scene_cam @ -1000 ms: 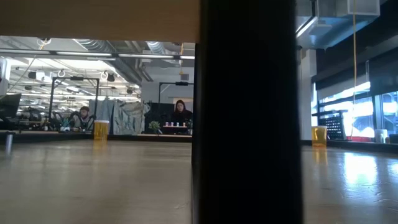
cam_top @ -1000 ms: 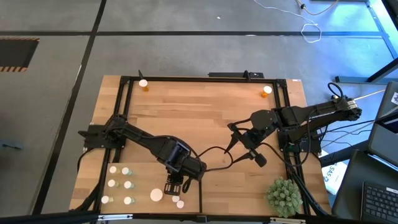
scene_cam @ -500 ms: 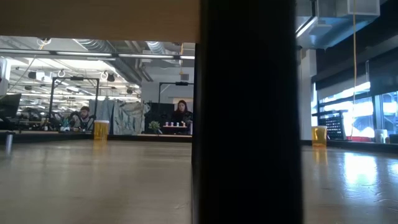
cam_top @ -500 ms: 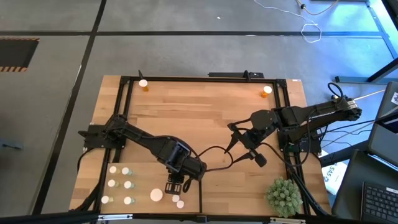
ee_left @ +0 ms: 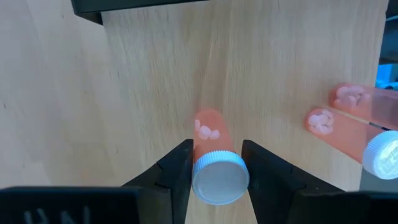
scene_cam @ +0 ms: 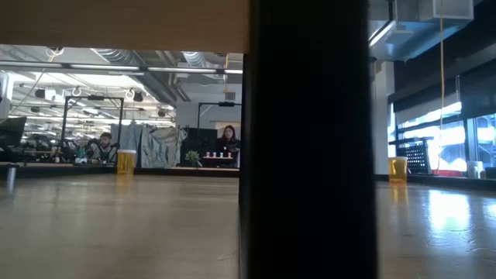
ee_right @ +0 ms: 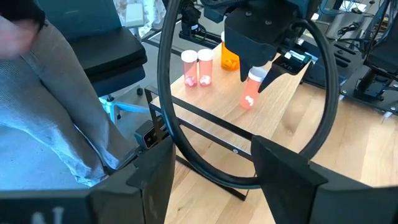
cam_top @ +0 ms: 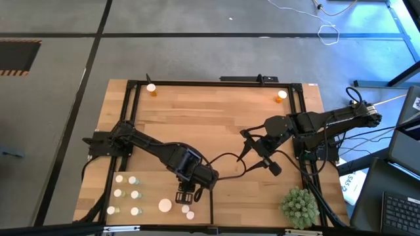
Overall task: Pick and place medicine bottles onto shelf by color
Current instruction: Put the pink pill bottle on the shelf aligned with the other pink pill bottle
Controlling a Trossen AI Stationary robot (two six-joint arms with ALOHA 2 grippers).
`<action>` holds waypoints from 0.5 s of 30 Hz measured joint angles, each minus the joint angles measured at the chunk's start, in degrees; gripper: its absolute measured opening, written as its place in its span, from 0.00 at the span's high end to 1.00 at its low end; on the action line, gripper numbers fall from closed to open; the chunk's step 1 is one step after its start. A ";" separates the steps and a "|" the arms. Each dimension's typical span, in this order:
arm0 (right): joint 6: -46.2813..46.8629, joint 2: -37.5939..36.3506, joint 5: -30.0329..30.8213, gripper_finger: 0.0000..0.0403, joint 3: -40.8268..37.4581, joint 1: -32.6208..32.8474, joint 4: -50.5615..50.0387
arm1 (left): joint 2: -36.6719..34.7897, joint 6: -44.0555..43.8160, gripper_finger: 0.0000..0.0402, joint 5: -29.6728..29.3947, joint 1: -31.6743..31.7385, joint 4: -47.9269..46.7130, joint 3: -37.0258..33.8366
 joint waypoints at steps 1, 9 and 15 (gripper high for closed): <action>0.00 0.00 0.00 0.47 0.00 0.01 0.00 | 0.01 0.00 0.68 -0.30 0.00 0.00 0.00; 0.01 0.00 0.00 0.47 0.00 -0.01 -0.02 | 0.04 -1.90 0.68 -0.59 0.00 0.46 0.00; 0.02 0.00 -0.02 0.47 0.00 -0.01 0.00 | 0.04 -0.13 0.68 -0.11 0.00 1.85 -0.01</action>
